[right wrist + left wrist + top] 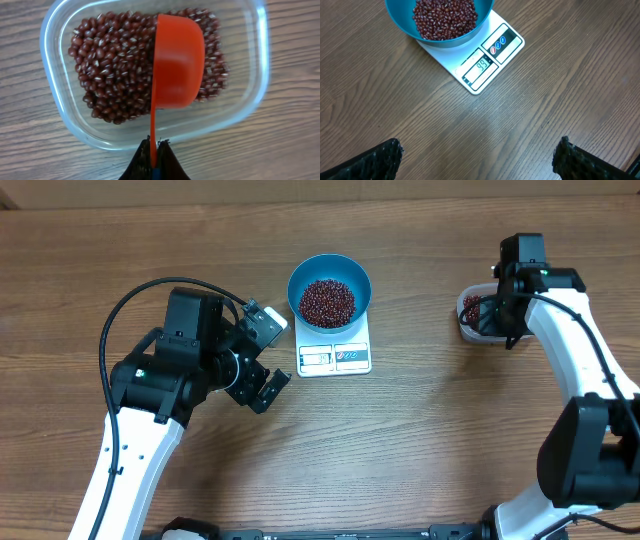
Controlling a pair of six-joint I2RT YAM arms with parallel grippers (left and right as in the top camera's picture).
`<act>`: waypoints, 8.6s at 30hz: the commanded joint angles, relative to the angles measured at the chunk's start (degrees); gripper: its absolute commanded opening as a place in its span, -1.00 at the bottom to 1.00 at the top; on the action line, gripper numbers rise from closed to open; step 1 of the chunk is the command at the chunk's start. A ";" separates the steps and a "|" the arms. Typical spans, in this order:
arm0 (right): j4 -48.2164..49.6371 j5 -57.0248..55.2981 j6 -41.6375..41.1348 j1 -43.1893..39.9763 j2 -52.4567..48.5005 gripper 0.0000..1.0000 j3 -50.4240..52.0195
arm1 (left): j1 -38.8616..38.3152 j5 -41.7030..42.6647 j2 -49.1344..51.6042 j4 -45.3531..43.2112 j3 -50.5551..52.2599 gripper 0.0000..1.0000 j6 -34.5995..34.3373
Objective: Scoop item into bowl and weigh 150g on scale
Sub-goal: 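Lower the red scoop into the tub and adjust beans in it, then lift the scoop out of the tub with the right gripper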
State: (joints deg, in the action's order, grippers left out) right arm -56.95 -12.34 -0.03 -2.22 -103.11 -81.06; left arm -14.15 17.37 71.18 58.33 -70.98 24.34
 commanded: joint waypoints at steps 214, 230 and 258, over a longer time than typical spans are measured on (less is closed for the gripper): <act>-3.58 48.54 6.84 -13.97 -7.76 -0.93 -1.60 | -0.11 0.04 0.46 -0.04 -1.51 0.99 0.04; -2.51 48.46 5.31 -15.28 -7.93 -0.93 -0.28 | -0.11 0.04 0.46 -0.04 -1.51 0.99 0.04; -0.68 51.45 -0.02 -17.53 -7.93 -0.93 -0.28 | -0.11 0.04 0.46 -0.04 -1.51 1.00 0.04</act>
State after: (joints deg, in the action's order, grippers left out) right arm -57.95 37.10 0.23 -19.20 -110.87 -81.58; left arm -14.15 17.37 71.18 58.33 -70.98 24.36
